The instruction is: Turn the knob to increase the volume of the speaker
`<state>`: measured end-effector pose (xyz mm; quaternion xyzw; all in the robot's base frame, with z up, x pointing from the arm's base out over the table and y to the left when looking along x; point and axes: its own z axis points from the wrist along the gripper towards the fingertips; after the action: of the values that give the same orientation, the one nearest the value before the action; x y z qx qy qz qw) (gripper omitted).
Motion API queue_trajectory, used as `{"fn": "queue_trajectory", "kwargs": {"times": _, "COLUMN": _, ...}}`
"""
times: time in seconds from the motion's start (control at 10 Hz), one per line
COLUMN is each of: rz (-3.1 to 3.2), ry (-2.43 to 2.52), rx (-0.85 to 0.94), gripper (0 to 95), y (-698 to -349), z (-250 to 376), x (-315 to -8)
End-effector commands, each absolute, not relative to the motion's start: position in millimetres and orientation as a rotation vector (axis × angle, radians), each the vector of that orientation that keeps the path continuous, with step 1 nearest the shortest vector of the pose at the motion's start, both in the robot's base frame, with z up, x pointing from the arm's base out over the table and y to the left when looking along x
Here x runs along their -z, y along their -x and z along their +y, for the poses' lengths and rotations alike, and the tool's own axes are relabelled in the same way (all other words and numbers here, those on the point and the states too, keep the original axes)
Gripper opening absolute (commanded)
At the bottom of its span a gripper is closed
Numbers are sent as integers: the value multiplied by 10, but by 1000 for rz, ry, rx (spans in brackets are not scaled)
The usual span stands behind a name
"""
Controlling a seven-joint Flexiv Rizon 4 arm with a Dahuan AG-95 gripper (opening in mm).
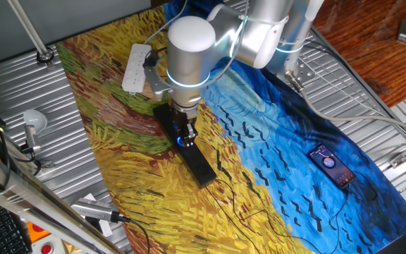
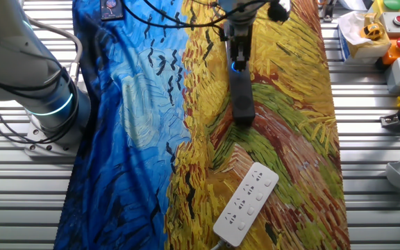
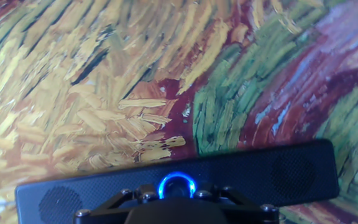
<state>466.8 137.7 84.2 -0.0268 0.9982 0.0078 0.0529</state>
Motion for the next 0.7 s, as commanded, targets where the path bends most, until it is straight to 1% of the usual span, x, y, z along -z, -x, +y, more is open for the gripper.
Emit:
{"fn": "queue_trajectory", "kwargs": {"times": 0.1, "rz": 2925, "ry": 769, "rx": 112, "gripper": 380, "y": -4694, "z": 1392, "x": -900}}
{"fn": "queue_trajectory", "kwargs": {"times": 0.3, "rz": 2795, "ry": 1125, "rx": 160, "gripper": 380, "y": -4693, "z": 1391, "x": -910}}
{"fn": "queue_trajectory", "kwargs": {"times": 0.4, "rz": 2656, "ry": 1428, "rx": 179, "gripper": 380, "y": -4692, "z": 1392, "x": -920}}
{"fn": "queue_trajectory", "kwargs": {"times": 0.7, "rz": 2264, "ry": 2018, "rx": 188, "gripper": 380, "y": -4692, "z": 1391, "x": -923}}
